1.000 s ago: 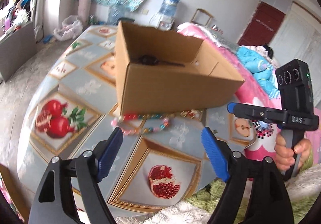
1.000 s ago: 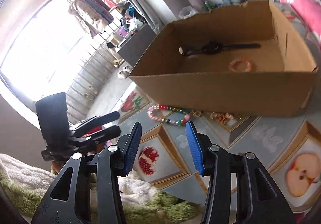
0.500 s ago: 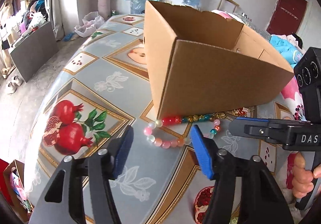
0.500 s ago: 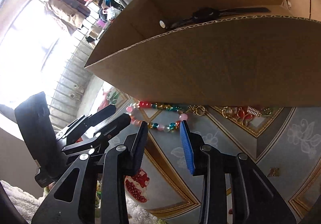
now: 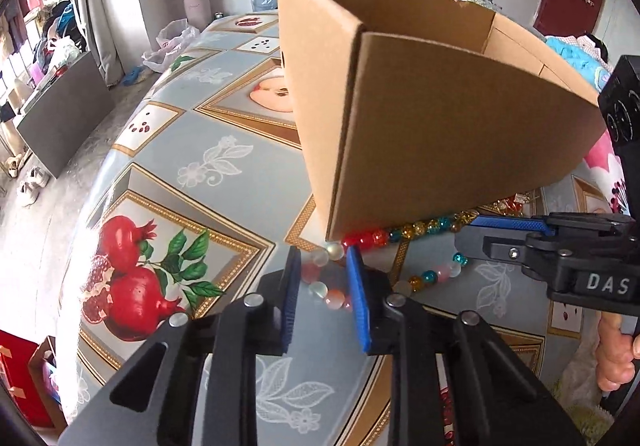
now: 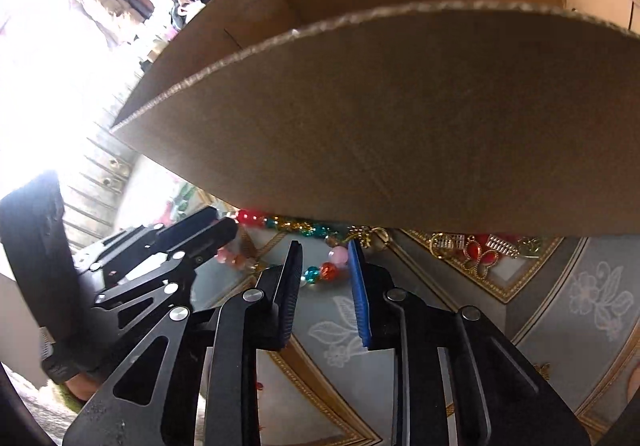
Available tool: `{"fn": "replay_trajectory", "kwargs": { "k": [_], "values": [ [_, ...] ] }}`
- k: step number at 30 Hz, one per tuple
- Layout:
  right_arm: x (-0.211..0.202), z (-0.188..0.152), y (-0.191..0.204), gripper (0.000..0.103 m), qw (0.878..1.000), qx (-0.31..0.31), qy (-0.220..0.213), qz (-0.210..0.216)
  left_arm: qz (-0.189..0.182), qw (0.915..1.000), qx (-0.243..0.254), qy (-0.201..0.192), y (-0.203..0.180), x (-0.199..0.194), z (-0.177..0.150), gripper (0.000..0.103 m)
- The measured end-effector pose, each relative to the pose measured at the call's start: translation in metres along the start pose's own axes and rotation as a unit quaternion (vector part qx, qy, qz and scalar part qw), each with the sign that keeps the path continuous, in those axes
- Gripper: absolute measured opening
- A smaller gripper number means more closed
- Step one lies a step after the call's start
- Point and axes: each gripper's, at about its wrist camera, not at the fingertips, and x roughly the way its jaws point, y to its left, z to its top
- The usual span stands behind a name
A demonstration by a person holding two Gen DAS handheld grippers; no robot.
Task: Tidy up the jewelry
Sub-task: 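Close the left gripper on the multicolour bead bracelet, then lift the bracelet over the box and open the left gripper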
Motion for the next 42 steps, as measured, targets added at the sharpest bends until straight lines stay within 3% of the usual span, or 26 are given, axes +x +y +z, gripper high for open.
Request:
{"fn": "replay_trajectory", "kwargs": {
  "k": [2,6,18,26,35,42],
  "values": [
    [0.000,-0.002,0.000,0.012,1.000,-0.003,0.001,-0.005,-0.009,0.9999,0.001,0.005,-0.001,-0.002,0.000,0.019],
    [-0.007,-0.008,-0.004,0.012,1.000,0.003,0.006,-0.001,-0.043,0.9988,-0.014,0.019,0.002,-0.005,-0.002,0.018],
    [-0.006,-0.002,0.003,0.008,1.000,-0.006,-0.002,0.003,0.016,0.9987,0.049,0.000,-0.018,0.005,-0.002,0.014],
    [-0.031,-0.015,0.006,0.007,0.999,-0.024,-0.027,0.007,-0.001,0.9986,0.048,-0.021,-0.025,-0.019,-0.007,0.009],
    [-0.098,-0.034,0.015,0.007,0.994,-0.070,-0.078,0.023,-0.008,0.9942,0.061,-0.088,-0.028,-0.091,-0.006,0.009],
    [-0.158,-0.035,0.039,0.007,0.976,-0.124,-0.170,0.052,-0.023,0.9812,0.086,-0.171,-0.043,-0.165,0.020,0.009]
  ]
}}
